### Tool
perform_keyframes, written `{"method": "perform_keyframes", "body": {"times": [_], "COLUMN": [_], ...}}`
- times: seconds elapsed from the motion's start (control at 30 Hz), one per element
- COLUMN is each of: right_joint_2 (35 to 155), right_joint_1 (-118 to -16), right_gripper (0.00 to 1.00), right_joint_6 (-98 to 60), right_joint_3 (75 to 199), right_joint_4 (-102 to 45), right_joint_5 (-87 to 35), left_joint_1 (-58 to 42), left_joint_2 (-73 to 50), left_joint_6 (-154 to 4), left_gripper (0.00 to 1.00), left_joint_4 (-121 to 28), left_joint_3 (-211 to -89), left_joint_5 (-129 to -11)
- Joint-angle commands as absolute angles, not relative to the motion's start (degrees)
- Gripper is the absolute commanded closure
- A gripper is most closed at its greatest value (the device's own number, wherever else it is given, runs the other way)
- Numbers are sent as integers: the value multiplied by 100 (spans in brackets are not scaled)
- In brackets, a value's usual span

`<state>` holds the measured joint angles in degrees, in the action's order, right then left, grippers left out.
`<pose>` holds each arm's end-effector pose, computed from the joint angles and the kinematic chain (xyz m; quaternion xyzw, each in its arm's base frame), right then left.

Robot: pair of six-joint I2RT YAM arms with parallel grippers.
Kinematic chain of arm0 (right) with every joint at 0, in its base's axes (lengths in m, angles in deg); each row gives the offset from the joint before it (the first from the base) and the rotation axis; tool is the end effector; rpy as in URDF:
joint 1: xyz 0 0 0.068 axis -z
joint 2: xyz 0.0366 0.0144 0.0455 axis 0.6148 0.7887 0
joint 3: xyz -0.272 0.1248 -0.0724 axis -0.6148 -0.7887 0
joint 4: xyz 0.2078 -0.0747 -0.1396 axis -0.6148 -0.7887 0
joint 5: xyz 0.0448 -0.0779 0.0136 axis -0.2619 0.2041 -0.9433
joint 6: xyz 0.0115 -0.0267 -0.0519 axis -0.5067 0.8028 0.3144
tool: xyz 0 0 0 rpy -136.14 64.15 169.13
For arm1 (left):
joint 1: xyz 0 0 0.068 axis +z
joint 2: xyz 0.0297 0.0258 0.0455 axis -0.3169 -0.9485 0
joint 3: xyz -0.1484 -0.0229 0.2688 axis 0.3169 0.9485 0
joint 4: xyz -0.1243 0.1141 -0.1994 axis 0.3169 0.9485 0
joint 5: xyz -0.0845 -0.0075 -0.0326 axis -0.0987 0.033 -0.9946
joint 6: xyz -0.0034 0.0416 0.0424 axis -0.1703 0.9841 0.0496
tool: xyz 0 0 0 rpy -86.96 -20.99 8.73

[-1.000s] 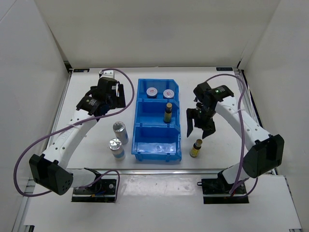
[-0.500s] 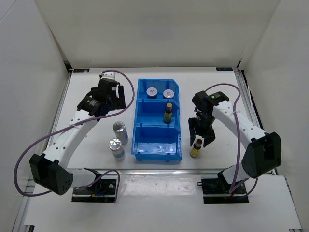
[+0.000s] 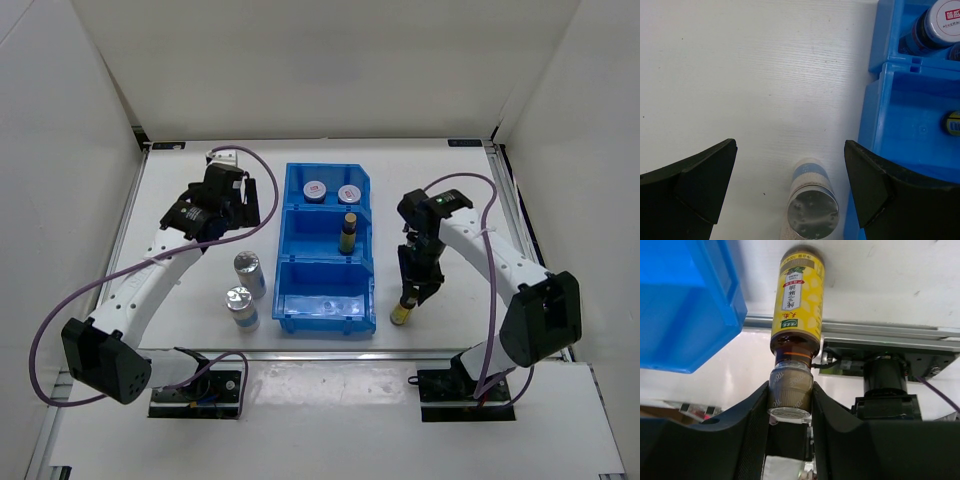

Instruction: Organize the condiment bottles

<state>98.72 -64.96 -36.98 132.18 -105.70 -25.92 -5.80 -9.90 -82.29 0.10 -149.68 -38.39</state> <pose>0.2124 0.1145 0.2944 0.0177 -0.9978 -0.0498 0.0401 0.2440 -0.0911 0.3716 -0.0294 0.9118 0.0405 0.4076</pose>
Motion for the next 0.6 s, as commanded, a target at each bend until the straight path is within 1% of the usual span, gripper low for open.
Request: {"method": "perform_keyframes", "body": {"times": [0.0,0.07,0.1,0.33,0.5,0.57], "right_joint_2": [9747,9632,9580,9694,9694,9763], "right_joint_1": [-6501,-6448,-6448,-6395,-6194,-6131], "right_gripper": [94,99,100,100,100,100], "right_joint_6": [-3653,-3653,-3601,-3845,-3917,-3795], "right_joint_3": [13598,13984,14142,15593,16357,16849], "right_joint_4": [-12144,-12144,-12144,-12144,-12144,-12144], "right_joint_5": [-2281,-2385,-2438,-2544,-2308,-2307], "left_joint_1": [-578,-578,-578,-578,-578,-578], "left_joint_2": [-725,-672,-672,-619,-567,-566], "left_joint_6": [-8288,-8288,-8288,-8235,-8235,-8235], "left_gripper": [0,0,0,0,0,0], "left_joint_4": [-31,-83,-83,-83,-83,-136], "left_joint_3": [-14959,-14959,-14959,-14906,-14906,-14853], "left_joint_5": [-3767,-3714,-3714,-3661,-3608,-3608]}}
